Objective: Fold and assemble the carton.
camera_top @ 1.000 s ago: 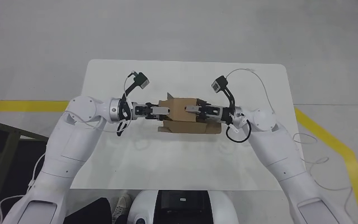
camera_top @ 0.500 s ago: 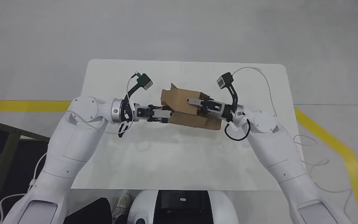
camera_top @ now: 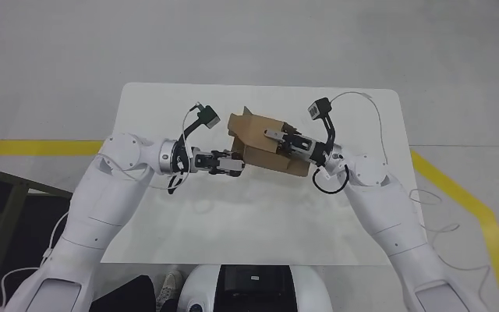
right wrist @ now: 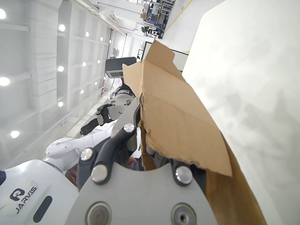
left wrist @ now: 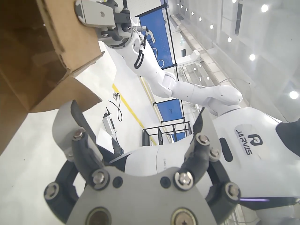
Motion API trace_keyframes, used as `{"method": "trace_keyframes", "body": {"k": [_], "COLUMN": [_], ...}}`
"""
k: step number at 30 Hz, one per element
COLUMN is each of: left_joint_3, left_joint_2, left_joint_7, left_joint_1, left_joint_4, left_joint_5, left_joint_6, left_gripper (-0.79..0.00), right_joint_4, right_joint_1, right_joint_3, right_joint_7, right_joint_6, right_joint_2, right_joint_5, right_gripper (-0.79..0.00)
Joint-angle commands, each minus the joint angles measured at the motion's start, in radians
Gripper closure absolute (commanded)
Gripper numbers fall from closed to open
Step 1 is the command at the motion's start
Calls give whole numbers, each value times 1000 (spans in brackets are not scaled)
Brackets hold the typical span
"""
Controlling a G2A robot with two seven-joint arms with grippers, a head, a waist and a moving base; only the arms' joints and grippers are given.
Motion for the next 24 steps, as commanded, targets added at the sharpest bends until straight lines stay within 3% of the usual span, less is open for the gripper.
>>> {"method": "trace_keyframes", "body": {"k": [1,12,24], "left_joint_3": [12,55,33], "left_joint_2": [-3,-14,-9], "left_joint_7": [-7,-14,-6], "left_joint_1": [-8,-45,-41], "left_joint_4": [4,49,49], "left_joint_5": [-5,-12,-8], "left_joint_6": [-1,-6,-5], "left_gripper": [-785,-785,-785], "right_joint_4": [-3,-32,-55], "right_joint_1": [0,-14,-26], "right_joint_3": [-1,1,-15], "right_joint_7": [-3,-4,14], "right_joint_6": [1,-2,16], "right_joint_2": [-1,-4,-8], "right_joint_5": [0,5,7], "right_gripper": [0,0,0]}}
